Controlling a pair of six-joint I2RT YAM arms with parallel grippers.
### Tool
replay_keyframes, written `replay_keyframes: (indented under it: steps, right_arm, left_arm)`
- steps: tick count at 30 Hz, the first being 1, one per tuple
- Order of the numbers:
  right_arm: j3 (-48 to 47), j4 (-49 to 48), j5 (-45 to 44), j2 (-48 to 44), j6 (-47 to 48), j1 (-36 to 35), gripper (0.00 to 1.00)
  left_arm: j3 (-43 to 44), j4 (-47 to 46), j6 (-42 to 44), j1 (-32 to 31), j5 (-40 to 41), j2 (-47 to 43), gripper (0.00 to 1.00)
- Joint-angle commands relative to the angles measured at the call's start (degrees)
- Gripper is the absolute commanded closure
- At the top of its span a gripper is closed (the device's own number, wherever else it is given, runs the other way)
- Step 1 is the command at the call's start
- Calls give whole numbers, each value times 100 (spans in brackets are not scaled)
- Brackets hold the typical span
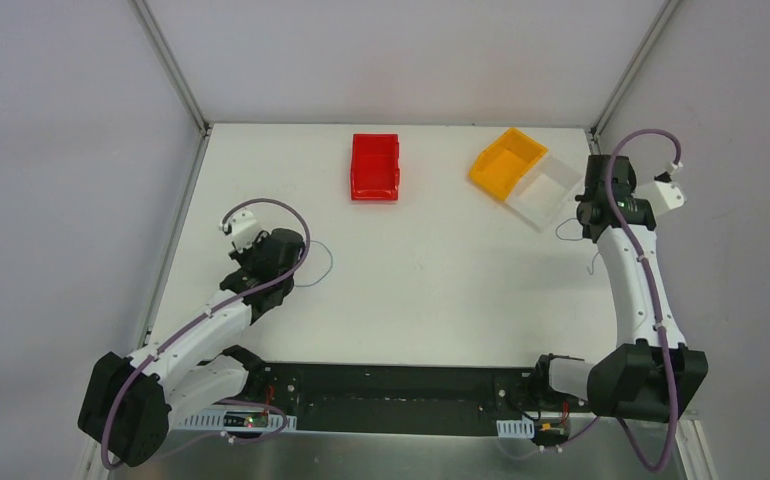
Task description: Untangle the cables
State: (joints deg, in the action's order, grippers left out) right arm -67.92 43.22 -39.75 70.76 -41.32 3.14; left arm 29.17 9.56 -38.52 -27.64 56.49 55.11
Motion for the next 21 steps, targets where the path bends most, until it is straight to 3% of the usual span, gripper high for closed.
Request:
replay_keyframes:
  steps: [1, 4, 6, 12, 21]
  right_arm:
    - [-271, -327, 429, -165, 526, 91, 100]
    - [-299, -1049, 2376, -155, 1150, 90, 100]
    - [-488, -1228, 2888, -128, 1041, 82, 100]
    - [-1847, -524, 2997, 261, 1024, -54, 100]
    - [-2635, -670, 3581, 1129, 835, -51, 100]
  left_arm:
    - [263, 72, -18, 39, -31, 45, 100]
    - [428, -51, 453, 39, -869, 80, 100]
    - [474, -256, 800, 36, -1601, 131, 100]
    - [384, -599, 1088, 39, -2181, 100, 100]
    - [152, -1076, 1372, 39, -2806, -117, 100]
